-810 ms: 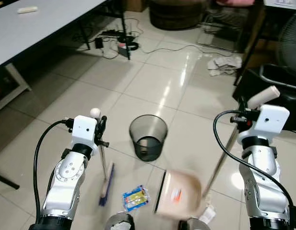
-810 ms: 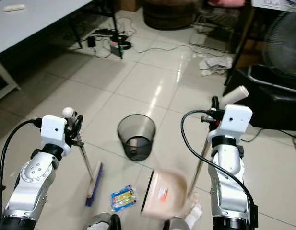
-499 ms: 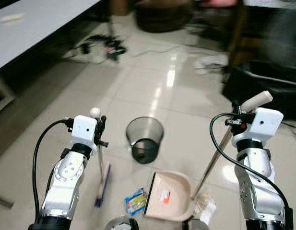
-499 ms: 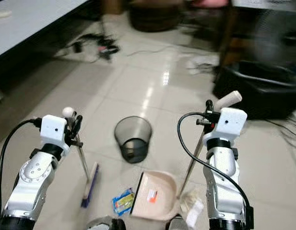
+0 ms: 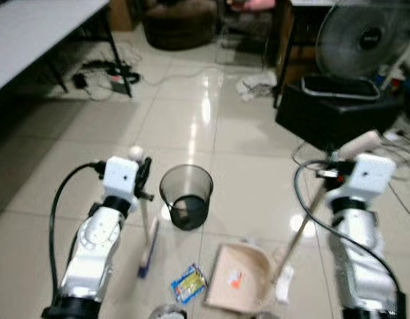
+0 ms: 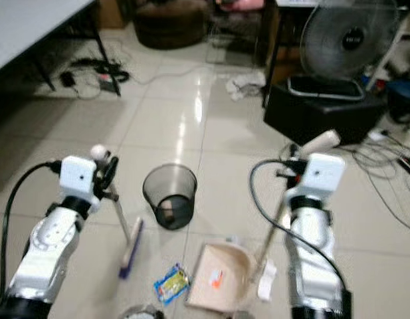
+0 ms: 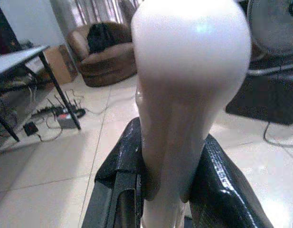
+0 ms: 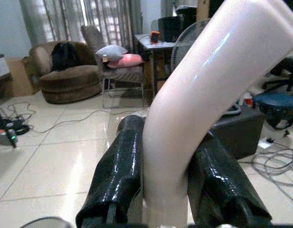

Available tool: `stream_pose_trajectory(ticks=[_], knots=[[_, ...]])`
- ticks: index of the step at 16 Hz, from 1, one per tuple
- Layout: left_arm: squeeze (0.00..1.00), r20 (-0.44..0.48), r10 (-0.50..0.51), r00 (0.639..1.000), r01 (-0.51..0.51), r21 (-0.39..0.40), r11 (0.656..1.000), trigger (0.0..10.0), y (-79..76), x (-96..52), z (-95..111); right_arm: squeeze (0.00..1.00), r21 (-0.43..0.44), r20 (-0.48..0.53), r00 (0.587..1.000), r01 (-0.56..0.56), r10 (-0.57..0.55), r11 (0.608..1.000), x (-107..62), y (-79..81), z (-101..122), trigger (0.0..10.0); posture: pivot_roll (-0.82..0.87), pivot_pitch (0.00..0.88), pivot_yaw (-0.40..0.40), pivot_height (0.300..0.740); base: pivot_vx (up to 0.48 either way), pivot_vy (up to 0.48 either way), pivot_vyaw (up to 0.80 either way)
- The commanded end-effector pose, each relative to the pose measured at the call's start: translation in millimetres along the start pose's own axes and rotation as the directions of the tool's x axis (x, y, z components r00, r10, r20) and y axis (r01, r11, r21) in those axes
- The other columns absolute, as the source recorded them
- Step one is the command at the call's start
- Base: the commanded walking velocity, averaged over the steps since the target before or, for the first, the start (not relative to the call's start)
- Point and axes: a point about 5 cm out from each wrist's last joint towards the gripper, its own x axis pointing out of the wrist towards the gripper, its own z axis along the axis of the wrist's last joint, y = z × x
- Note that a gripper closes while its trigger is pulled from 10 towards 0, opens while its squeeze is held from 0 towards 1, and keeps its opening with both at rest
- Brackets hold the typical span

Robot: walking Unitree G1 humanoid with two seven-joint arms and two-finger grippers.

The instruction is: Sweep floor

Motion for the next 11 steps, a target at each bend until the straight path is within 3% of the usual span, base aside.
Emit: stream_pose_trajectory(ticks=[1, 3, 7, 9, 11], knots=[[0.00, 0.042, 0.002, 0.999, -0.003, 0.017, 1.000, 10.0, 3.8, 1.6, 7.7, 0.00, 0.018, 0.018, 1.000, -0.004, 0.003, 1.000, 0.9, 1.4, 3.9, 10.0, 0.02, 0.056, 0.064, 0.740, 0.000, 0.345, 0.00], [0.00, 0.056, 0.004, 0.998, -0.006, 0.038, 0.999, 10.0, 4.4, 0.7, 9.0, 0.00, 0.003, 0.018, 1.000, -0.020, 0.020, 1.000, 1.6, 3.0, 3.6, 10.0, 0.02, 0.053, 0.064, 0.740, 0.000, 0.000, 0.00], [0.00, 0.051, 0.004, 0.999, -0.007, 0.042, 0.999, 10.0, 3.3, 0.6, 7.2, 0.00, 0.003, 0.009, 1.000, -0.026, 0.026, 1.000, 2.4, 3.8, 0.9, 10.0, 0.02, 0.041, 0.060, 0.740, 0.000, -0.480, 0.00], [0.00, 0.059, 0.017, 0.998, -0.017, 0.013, 1.000, 10.0, 3.5, 3.6, 9.2, 0.00, -0.028, 0.021, 1.000, -0.022, 0.022, 0.999, 5.9, 1.8, 1.4, 10.0, 0.02, 0.043, 0.061, 0.740, 0.000, 0.000, 0.00], [0.00, 0.061, 0.013, 0.998, -0.015, 0.031, 0.999, 10.0, 3.0, 6.8, 9.9, 0.00, -0.088, 0.045, 0.998, -0.031, 0.035, 0.996, 9.3, 1.3, 2.0, 10.0, 0.03, 0.052, 0.061, 0.740, 0.000, 0.000, 0.00]])
